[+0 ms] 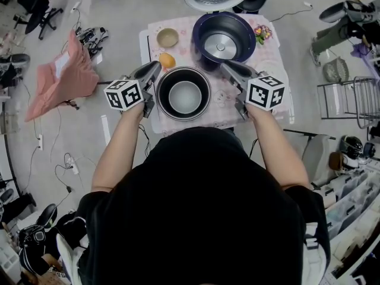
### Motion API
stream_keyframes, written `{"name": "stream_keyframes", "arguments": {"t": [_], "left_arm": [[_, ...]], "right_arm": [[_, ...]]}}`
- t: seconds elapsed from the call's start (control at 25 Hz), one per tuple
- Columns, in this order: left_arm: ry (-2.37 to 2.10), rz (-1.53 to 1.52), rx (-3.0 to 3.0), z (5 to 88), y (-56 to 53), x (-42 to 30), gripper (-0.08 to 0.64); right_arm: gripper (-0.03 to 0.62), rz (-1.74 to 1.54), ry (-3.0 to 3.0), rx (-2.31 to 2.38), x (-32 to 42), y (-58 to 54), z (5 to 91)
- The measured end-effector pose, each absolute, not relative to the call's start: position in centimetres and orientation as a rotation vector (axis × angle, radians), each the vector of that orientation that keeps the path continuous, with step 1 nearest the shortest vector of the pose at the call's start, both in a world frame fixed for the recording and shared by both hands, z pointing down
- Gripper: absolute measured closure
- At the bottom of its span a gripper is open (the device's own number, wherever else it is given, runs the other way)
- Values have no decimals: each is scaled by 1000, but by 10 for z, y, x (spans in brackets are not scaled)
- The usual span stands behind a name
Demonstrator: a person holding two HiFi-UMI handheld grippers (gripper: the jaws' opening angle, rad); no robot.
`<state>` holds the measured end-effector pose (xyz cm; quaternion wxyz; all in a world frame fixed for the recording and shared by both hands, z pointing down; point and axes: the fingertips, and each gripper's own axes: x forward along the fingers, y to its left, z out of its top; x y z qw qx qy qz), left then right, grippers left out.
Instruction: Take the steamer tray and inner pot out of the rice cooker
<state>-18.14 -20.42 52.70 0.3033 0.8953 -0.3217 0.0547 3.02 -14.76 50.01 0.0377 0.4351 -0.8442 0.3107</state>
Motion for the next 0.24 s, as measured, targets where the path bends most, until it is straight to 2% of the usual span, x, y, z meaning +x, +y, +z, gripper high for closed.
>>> {"name": "stream_keyframes", "arguments": {"t": [0.24], "left_arm": [[-862,158,2378,531,-206,-176,509]], "right_arm": [[548,979,-2575,1357,37,-143,506]]}}
